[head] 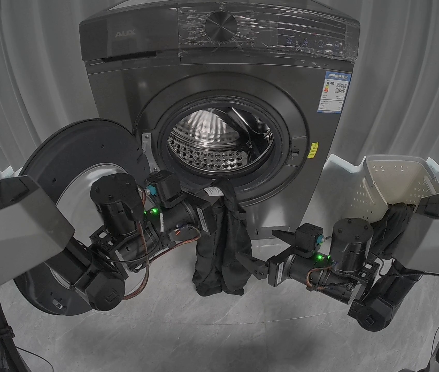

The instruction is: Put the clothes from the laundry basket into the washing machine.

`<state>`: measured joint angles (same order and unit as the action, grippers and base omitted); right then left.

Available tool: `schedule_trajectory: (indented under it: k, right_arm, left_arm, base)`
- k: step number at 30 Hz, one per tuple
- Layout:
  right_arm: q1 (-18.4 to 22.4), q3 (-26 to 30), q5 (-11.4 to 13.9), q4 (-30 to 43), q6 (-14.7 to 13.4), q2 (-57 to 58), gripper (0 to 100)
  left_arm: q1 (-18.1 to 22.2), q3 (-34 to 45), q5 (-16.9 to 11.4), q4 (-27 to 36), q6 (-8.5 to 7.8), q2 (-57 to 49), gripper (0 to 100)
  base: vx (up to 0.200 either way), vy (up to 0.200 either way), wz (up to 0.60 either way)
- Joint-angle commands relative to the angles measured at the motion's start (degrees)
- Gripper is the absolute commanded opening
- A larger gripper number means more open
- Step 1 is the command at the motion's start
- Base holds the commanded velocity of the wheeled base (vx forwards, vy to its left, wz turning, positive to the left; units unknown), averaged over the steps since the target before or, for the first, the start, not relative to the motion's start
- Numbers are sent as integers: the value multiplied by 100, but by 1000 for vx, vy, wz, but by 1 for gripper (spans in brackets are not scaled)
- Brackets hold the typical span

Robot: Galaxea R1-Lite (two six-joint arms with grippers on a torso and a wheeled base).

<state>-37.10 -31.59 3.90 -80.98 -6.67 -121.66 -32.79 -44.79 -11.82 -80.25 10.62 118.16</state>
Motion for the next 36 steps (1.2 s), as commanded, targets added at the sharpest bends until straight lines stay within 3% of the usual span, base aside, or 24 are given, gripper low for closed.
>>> schedule_trajectory:
  k: [1,18,19,26,36]
  right_arm:
    - [-140,-137,23,3,8,-68,100]
    - [185,-1429,-74,12,8,-956,100]
    - [185,-1500,-118,12,8,-1000,0]
    - [264,-1491,-153,3,-1,-1000,0]
    - [273,-867,-162,-67,-19,-314,0]
  left_arm:
    - [-8,5,5,-17,2,58,0]
    - [-25,5,-13,-35,2,23,0]
    - [-25,-4,-22,-35,2,23,0]
    - [-17,-4,-30,-35,2,40,0]
    - [-17,23,-13,-35,-7,146,0]
  base:
    - [0,0,0]
    - [0,0,0]
    - [0,0,0]
    - [0,0,0]
    - [0,0,0]
